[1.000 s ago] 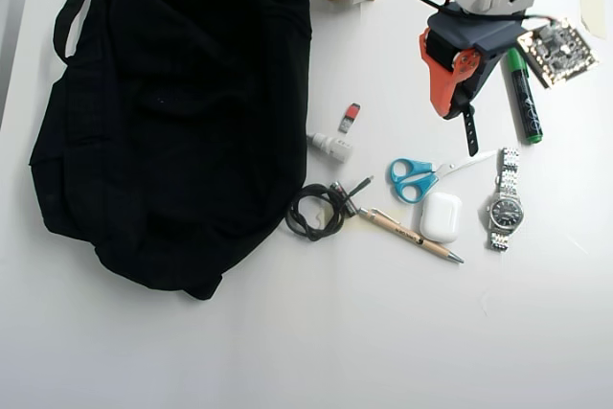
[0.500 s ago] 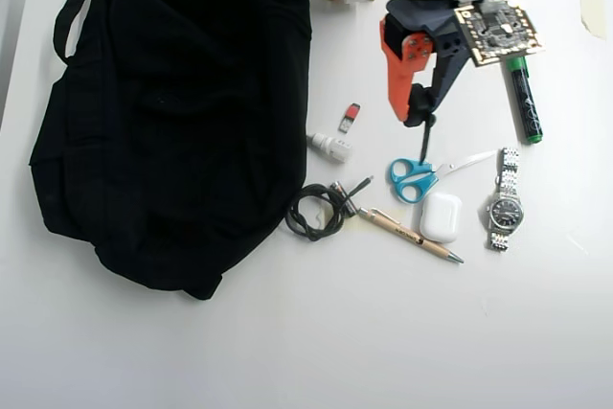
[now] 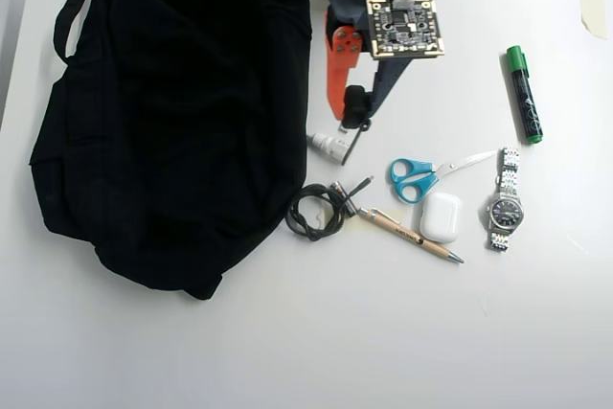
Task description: Put the black bike light into the black bag
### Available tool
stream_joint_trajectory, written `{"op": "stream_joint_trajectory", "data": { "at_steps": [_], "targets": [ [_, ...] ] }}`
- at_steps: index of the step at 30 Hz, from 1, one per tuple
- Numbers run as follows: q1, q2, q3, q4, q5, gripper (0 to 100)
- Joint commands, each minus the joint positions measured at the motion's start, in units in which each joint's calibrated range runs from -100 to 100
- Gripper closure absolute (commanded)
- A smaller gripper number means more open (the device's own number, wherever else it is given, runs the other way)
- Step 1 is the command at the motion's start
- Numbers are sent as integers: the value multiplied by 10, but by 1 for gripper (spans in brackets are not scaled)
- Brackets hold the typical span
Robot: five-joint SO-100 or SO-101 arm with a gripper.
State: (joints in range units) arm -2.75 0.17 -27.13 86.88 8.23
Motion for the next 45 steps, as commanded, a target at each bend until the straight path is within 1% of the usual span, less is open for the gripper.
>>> {"op": "stream_joint_trajectory", "data": {
  "at_steps": [1, 15, 18, 22, 26, 31, 33, 40, 41, 43, 45],
  "targets": [
    [42, -19, -28, -7, 7, 98],
    [170, -7, -12, 0, 19, 98],
    [194, -12, 14, -1, 19, 98],
    [220, -18, 93, -13, 24, 98],
    [237, -18, 167, -80, 34, 98],
    [267, -17, 305, -240, 39, 97],
    [277, -17, 354, -284, 39, 98],
    [325, -17, 429, -284, 36, 98],
    [334, -17, 447, -284, 36, 97],
    [343, -16, 462, -284, 36, 87],
    [351, -8, 457, -284, 39, 82]
  ]
}}
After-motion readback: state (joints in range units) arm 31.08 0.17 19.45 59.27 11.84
